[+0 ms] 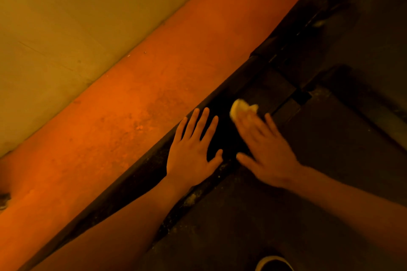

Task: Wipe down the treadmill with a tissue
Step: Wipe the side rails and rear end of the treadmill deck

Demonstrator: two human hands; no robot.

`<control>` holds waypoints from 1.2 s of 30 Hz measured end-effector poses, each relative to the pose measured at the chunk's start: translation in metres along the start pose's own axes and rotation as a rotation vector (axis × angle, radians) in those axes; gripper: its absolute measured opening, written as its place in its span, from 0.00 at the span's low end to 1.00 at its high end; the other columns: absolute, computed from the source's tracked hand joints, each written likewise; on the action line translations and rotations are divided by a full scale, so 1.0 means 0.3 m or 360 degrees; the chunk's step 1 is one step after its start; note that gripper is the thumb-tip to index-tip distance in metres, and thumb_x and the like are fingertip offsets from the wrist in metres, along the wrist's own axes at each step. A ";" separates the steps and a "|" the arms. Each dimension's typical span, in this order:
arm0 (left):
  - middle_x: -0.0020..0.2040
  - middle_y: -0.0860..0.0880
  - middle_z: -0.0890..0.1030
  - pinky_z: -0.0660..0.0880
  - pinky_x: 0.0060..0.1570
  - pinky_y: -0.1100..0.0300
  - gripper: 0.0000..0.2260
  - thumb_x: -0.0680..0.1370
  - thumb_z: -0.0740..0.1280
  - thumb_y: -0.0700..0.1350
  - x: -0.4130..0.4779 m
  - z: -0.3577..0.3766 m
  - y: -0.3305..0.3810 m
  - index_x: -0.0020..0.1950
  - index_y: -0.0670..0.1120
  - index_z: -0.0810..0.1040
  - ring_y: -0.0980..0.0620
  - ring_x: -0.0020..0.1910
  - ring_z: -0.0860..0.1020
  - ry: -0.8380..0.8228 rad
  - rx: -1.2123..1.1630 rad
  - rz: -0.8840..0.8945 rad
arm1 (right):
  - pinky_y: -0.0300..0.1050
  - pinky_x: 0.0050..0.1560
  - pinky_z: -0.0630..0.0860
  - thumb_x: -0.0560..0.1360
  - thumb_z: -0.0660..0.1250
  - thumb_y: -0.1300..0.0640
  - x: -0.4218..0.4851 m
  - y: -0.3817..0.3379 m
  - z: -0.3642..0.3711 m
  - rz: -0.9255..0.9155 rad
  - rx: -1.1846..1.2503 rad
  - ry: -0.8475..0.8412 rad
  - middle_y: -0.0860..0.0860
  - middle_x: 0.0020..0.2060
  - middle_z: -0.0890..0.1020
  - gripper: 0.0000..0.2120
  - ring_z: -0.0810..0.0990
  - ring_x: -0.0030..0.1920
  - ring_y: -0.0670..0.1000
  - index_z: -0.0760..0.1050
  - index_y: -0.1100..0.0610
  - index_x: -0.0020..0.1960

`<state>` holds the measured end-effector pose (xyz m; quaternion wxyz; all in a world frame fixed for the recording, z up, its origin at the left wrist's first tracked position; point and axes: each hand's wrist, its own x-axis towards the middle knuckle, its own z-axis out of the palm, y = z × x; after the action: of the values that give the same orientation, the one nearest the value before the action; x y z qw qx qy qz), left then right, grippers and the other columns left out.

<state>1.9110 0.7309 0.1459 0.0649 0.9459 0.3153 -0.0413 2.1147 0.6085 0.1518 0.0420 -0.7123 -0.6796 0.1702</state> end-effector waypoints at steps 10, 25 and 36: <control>0.86 0.45 0.47 0.41 0.82 0.45 0.34 0.83 0.53 0.63 0.004 -0.004 0.001 0.86 0.49 0.51 0.45 0.84 0.43 -0.0015 0.0005 -0.0003 | 0.64 0.82 0.43 0.81 0.37 0.31 0.041 0.175 -0.063 0.0522 0.0127 0.0177 0.53 0.85 0.44 0.41 0.41 0.84 0.53 0.43 0.57 0.85; 0.85 0.45 0.48 0.40 0.81 0.46 0.34 0.84 0.54 0.64 0.002 -0.003 0.005 0.85 0.50 0.53 0.45 0.84 0.43 -0.0013 0.0012 -0.0020 | 0.62 0.82 0.43 0.81 0.39 0.29 0.074 0.066 -0.055 0.0142 0.0024 -0.0008 0.53 0.84 0.42 0.42 0.38 0.84 0.52 0.41 0.56 0.85; 0.86 0.45 0.47 0.47 0.82 0.42 0.34 0.84 0.53 0.64 0.001 0.008 -0.002 0.86 0.49 0.51 0.45 0.84 0.44 -0.0036 -0.0035 -0.0005 | 0.59 0.82 0.38 0.80 0.33 0.28 0.221 0.054 -0.108 0.0095 0.0044 -0.0074 0.52 0.84 0.40 0.42 0.36 0.83 0.51 0.39 0.54 0.85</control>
<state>1.9108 0.7310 0.1434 0.0787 0.9440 0.3166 -0.0486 2.1412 0.6781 0.1652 0.0310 -0.7275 -0.6564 0.1974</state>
